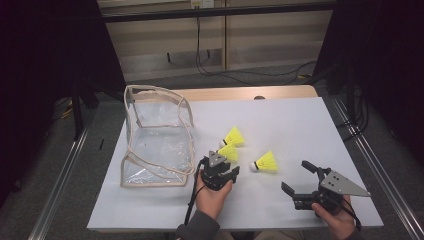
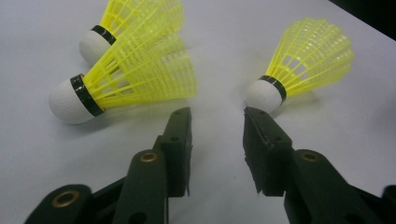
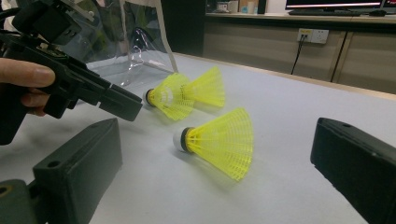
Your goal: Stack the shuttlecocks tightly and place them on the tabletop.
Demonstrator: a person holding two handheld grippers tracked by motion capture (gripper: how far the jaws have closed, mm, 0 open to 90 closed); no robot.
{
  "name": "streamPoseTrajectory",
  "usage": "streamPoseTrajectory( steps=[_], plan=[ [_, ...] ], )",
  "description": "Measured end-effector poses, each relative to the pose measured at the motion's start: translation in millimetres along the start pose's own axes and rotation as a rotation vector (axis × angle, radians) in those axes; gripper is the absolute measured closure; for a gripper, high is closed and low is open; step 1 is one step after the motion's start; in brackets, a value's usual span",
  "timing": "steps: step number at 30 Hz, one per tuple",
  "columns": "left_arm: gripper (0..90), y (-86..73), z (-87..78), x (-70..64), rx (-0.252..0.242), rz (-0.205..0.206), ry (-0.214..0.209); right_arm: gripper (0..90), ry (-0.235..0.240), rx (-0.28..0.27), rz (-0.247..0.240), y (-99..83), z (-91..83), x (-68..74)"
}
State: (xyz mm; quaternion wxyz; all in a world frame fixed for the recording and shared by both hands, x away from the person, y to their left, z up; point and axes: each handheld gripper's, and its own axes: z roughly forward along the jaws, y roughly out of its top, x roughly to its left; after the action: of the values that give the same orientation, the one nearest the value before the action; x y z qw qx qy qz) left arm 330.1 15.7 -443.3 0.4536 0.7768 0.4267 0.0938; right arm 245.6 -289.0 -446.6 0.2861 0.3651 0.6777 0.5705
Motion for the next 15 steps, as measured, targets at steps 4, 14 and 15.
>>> streamPoseTrajectory(
  steps=[4,14,15],
  plan=[
    [50.0,-2.5,-3.3,-0.6,0.000,0.029,-0.015,1.6,0.000,0.001,0.000,-0.1,0.2,0.2],
    [31.7,-7.4,-12.5,2.3,0.017,0.065,-0.068,1.5,0.000,0.002,0.002,-0.3,0.4,0.3],
    [29.6,-8.2,-13.5,2.9,0.023,0.068,-0.078,1.5,0.001,0.003,0.002,-0.3,0.5,0.4]
  ],
)
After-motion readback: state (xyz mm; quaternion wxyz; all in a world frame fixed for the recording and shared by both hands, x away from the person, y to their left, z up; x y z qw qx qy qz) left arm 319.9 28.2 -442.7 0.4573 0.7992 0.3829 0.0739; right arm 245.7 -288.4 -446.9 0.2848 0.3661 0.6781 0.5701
